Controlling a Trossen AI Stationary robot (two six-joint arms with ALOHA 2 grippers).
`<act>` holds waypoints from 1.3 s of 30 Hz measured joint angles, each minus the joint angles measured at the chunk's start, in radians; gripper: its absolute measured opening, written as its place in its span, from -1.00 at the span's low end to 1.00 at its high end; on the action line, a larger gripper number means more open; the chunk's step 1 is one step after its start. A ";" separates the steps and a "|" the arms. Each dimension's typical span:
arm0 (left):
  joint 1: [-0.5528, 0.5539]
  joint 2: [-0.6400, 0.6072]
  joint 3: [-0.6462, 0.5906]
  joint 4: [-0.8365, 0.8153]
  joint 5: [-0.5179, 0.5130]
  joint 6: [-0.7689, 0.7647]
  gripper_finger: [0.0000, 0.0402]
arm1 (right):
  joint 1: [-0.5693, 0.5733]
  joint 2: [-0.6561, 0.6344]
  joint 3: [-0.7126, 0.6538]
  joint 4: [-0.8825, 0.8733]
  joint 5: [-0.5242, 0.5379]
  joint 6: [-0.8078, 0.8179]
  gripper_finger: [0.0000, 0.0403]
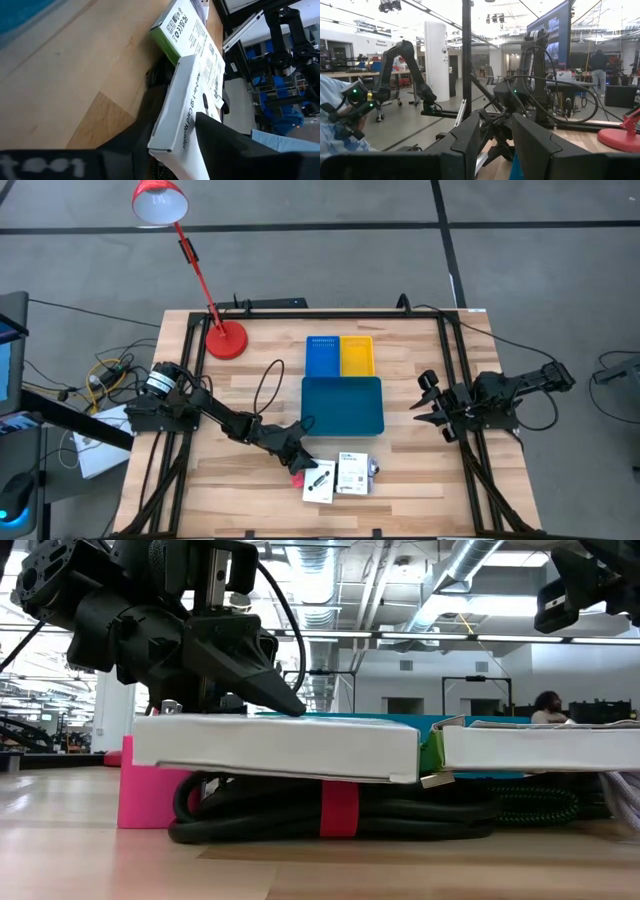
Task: Pick and place items into bin
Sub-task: Put the left white card reader box into the top blue basket
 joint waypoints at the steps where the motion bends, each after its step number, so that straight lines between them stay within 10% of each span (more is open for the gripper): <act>1: 0.000 0.000 0.000 0.000 0.000 0.000 -0.33 | 0.000 0.000 0.000 0.000 0.000 0.000 -0.46; 39: 0.038 0.005 -0.003 0.110 0.120 0.055 -0.72 | 0.000 0.000 0.000 0.000 0.000 0.000 -0.46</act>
